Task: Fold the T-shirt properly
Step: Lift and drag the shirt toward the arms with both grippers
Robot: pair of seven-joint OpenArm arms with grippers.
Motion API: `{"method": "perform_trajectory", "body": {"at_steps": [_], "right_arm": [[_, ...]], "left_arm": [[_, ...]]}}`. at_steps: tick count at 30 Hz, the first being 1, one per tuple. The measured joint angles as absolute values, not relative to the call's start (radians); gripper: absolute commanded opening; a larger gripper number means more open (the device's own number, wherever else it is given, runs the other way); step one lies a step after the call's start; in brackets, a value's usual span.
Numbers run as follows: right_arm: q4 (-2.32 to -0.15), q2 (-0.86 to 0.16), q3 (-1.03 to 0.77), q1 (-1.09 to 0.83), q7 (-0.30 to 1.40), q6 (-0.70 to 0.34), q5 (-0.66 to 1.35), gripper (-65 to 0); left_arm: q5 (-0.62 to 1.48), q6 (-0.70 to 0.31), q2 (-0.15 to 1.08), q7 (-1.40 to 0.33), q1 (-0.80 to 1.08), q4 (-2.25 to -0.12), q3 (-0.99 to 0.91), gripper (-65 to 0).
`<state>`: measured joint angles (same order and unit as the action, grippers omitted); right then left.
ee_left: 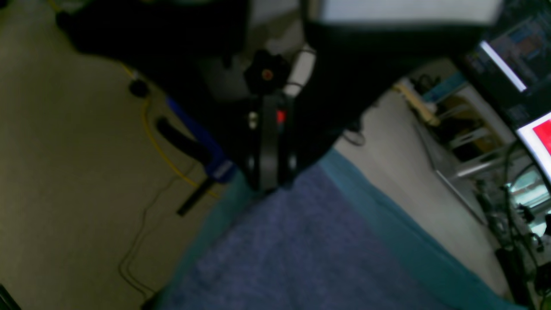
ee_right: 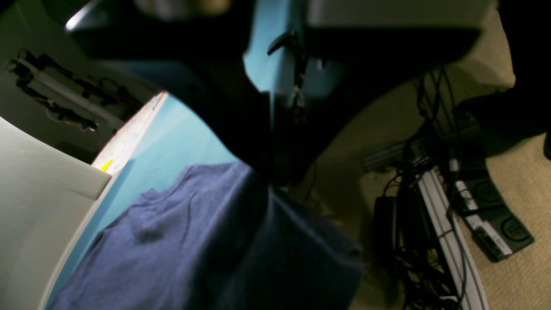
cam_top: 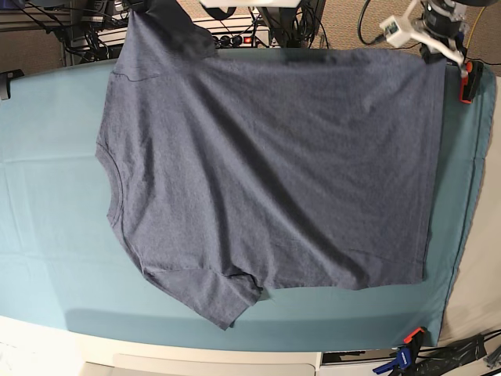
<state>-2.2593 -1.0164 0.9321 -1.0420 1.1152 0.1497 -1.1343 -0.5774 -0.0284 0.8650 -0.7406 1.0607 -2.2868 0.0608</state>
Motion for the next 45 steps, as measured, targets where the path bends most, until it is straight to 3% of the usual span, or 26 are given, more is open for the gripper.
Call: {"method": "perform_trajectory", "body": {"at_steps": [45], "right_arm": [[-2.26, -1.016, 0.932, -1.128, 1.152, 0.15, -1.182, -65.0]], "left_arm": [[-0.598, -0.008, 0.867, -0.785, 1.151, -2.29, 0.059, -65.0]]}}
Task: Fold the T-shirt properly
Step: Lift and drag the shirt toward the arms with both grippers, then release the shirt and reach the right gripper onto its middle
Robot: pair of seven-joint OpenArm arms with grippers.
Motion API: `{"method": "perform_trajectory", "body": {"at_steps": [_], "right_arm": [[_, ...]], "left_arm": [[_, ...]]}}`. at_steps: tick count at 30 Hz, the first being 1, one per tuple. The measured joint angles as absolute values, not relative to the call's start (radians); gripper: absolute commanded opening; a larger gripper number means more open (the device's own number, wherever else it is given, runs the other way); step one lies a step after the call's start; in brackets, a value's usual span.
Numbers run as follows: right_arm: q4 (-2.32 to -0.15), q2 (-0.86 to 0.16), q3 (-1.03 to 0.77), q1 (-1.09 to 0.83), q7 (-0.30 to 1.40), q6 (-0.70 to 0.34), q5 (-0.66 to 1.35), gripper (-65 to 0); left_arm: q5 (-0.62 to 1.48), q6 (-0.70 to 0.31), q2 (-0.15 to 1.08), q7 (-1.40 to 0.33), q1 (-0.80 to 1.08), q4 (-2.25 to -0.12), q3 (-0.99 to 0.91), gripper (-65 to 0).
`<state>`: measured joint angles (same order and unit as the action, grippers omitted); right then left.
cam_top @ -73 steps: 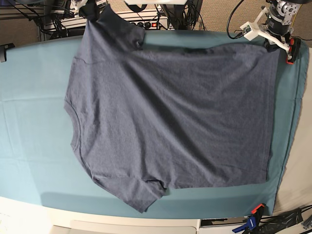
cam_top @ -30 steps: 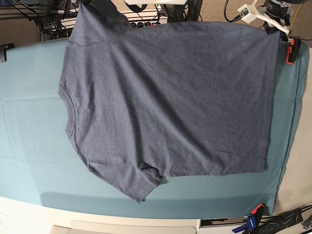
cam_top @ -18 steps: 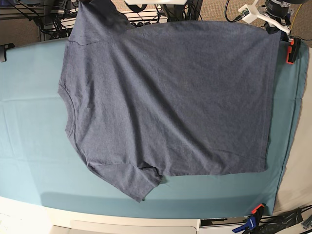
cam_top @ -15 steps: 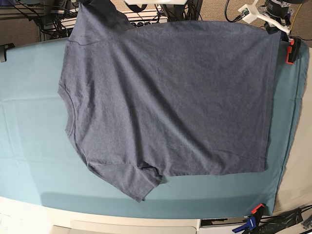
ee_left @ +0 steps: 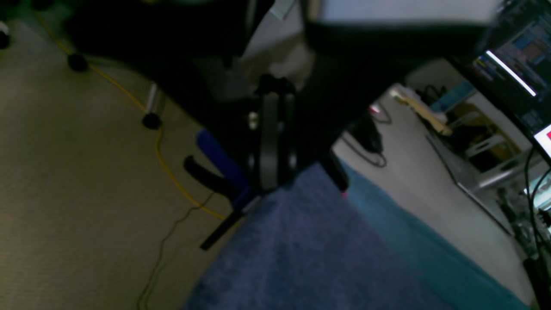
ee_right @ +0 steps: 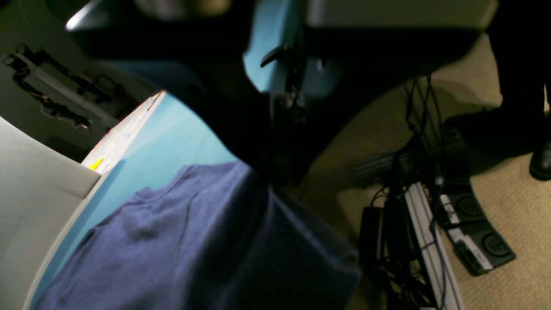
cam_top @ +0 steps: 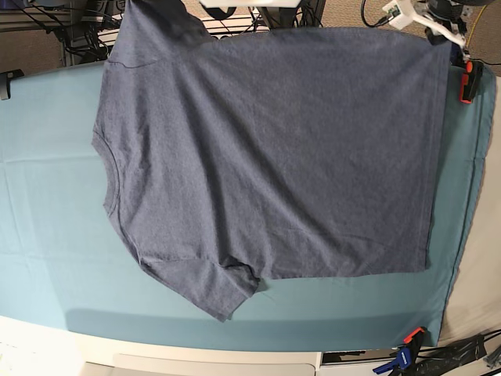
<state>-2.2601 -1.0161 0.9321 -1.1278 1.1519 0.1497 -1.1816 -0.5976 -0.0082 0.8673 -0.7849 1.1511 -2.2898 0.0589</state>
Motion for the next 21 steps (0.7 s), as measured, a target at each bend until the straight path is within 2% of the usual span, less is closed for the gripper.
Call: {"method": "perform_trajectory", "body": {"at_steps": [8, 17, 21], "right_arm": [[-2.26, -0.981, 0.932, -1.068, 1.147, 0.149, -1.185, -65.0], [-2.259, -0.908, 0.932, -0.838, 1.115, 0.14, -1.134, -65.0], [-2.259, -0.869, 0.88, -0.721, 1.027, 0.123, -1.044, -65.0]], "left_arm": [[-0.643, -0.004, 0.868, -0.751, 1.146, -2.29, 0.059, -65.0], [-0.635, -0.003, 0.868, -0.717, 1.023, -2.29, 0.06, -65.0], [-0.604, -0.008, 0.871, -0.71, 0.969, -2.29, 0.06, -65.0]]}}
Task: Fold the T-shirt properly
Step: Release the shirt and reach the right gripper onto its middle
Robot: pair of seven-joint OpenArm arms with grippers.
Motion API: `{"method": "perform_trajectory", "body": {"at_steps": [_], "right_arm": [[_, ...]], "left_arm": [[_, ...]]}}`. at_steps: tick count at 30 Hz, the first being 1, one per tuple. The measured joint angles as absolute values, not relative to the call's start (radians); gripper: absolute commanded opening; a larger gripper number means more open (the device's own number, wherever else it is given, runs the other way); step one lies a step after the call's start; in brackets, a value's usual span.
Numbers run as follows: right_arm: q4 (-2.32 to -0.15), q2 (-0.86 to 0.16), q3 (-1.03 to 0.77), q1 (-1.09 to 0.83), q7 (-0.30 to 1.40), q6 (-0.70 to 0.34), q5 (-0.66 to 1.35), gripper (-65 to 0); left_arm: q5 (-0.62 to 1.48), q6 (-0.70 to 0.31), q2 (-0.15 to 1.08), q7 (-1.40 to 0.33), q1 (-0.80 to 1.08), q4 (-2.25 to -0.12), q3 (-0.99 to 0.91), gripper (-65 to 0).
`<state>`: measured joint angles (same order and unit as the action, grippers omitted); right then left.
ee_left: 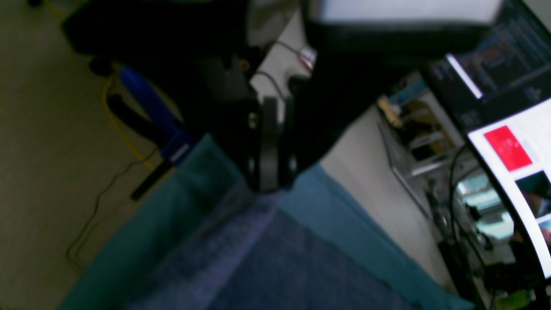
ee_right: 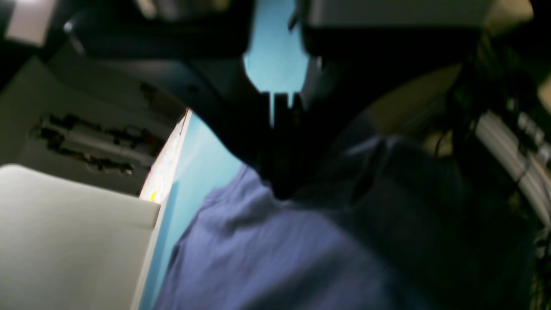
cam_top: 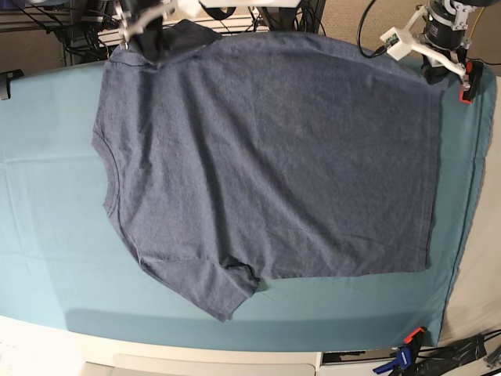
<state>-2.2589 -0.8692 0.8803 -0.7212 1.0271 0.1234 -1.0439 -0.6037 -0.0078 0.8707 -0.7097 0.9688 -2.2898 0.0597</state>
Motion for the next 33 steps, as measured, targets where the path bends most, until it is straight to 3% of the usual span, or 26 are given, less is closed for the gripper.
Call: {"method": "perform_trajectory", "body": {"at_steps": [6, 11, 19, 29, 33], "right_arm": [[-2.258, -0.792, 0.67, -0.534, 0.92, -0.011, -0.796, -65.0], [-2.258, -0.782, 0.571, -0.434, 0.87, -0.053, -0.673, -65.0], [-2.142, -0.748, 0.566, -0.376, 0.787, -0.129, -0.575, -65.0], [-1.938, -0.692, 0.57, -0.216, 0.672, -0.135, -0.52, -65.0], [-1.908, -0.692, 0.57, -0.149, 0.625, -0.197, -0.456, -65.0]], "left_arm": [[-0.586, -0.015, 0.871, -0.701, 0.887, -2.29, 0.06, -65.0], [-0.507, -0.043, 0.886, -0.676, 0.81, -2.29, 0.062, -65.0], [-0.455, -0.06, 0.888, -0.675, 0.736, -2.266, 0.062, -65.0], [-0.4, -0.103, 0.887, -0.638, 0.658, -2.117, 0.063, -65.0], [-0.351, -0.12, 0.885, -0.629, 0.613, -2.078, 0.064, -65.0]]}}
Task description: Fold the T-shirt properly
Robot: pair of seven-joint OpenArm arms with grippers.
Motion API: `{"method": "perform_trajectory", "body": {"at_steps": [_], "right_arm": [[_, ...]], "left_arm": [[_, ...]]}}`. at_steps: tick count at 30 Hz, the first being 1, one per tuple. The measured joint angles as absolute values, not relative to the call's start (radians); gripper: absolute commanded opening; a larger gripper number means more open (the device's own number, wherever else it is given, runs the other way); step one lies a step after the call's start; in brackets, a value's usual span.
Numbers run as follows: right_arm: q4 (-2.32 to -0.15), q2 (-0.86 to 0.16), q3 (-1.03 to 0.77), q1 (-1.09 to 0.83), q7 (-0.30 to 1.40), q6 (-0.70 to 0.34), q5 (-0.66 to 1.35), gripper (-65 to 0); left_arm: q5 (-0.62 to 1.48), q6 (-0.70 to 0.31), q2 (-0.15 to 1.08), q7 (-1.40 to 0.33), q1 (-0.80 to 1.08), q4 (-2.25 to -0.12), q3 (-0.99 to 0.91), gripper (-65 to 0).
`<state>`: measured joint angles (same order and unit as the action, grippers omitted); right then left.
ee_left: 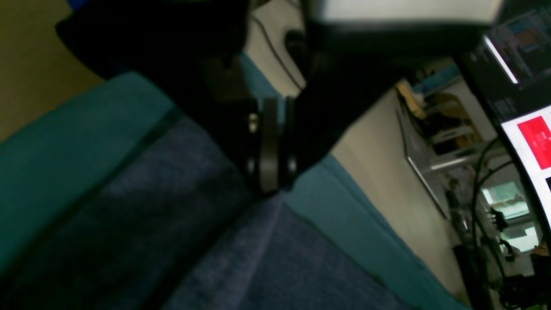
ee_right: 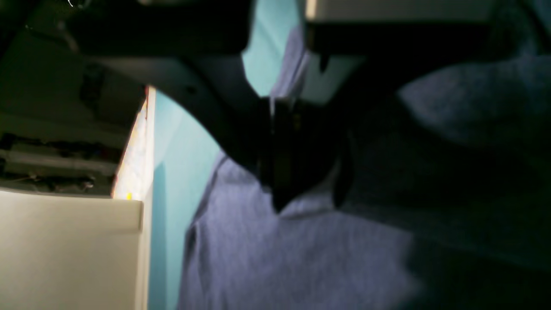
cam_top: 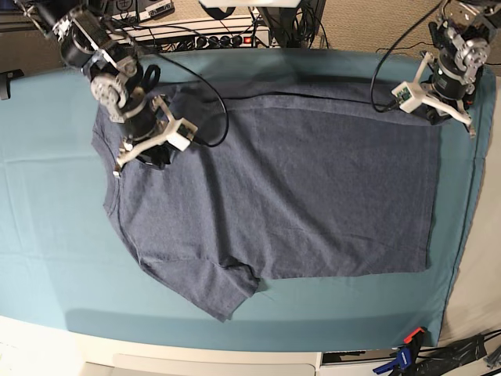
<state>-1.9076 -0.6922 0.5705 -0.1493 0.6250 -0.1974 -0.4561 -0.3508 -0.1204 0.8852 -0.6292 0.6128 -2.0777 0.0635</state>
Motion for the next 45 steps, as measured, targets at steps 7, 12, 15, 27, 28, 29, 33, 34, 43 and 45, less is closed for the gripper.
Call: {"method": "perform_trajectory", "body": {"at_steps": [7, 12, 15, 27, 28, 29, 33, 34, 43, 45], "right_arm": [[-1.835, -0.676, 0.57, -0.083, 0.58, -0.263, -0.373, -65.0], [-1.787, -0.658, 0.57, -0.055, 0.519, -0.351, -0.324, -65.0], [-1.78, -0.642, 0.591, -0.03, 0.519, -0.355, -0.305, -65.0], [-1.752, -0.628, 0.634, 0.004, 0.545, -0.329, -0.313, -65.0], [-1.752, -0.628, 0.635, 0.002, 0.546, -0.311, -0.312, -65.0], [-1.752, -0.628, 0.635, 0.002, 0.553, -0.293, -0.313, -65.0], [-1.752, -0.628, 0.634, 0.003, 0.568, -0.241, -0.33, -65.0], [-1.752, -0.628, 0.634, 0.003, 0.568, -0.239, -0.331, -65.0], [-1.752, -0.628, 0.634, 0.002, 0.577, -0.209, -0.331, -65.0], [-1.752, -0.628, 0.634, 0.002, 0.577, -0.21, -0.331, -65.0]], "left_arm": [[-0.323, -0.144, 0.884, -0.626, 0.584, -2.055, 0.064, -65.0], [-0.301, -0.147, 0.884, -0.625, 0.584, -2.049, 0.064, -65.0], [-0.301, -0.148, 0.884, -0.626, 0.584, -2.049, 0.064, -65.0], [-0.301, -0.148, 0.884, -0.627, 0.584, -2.049, 0.064, -65.0], [-0.301, -0.148, 0.884, -0.628, 0.584, -2.049, 0.064, -65.0], [-0.301, -0.148, 0.884, -0.639, 0.584, -2.049, 0.064, -65.0], [-0.3, -0.148, 0.884, -0.654, 0.584, -2.049, 0.064, -65.0], [-0.301, -0.148, 0.884, -0.654, 0.584, -2.048, 0.064, -65.0], [-0.297, -0.148, 0.884, -0.654, 0.584, -2.014, 0.064, -65.0], [-0.297, -0.148, 0.884, -0.653, 0.584, -2.014, 0.064, -65.0]]}}
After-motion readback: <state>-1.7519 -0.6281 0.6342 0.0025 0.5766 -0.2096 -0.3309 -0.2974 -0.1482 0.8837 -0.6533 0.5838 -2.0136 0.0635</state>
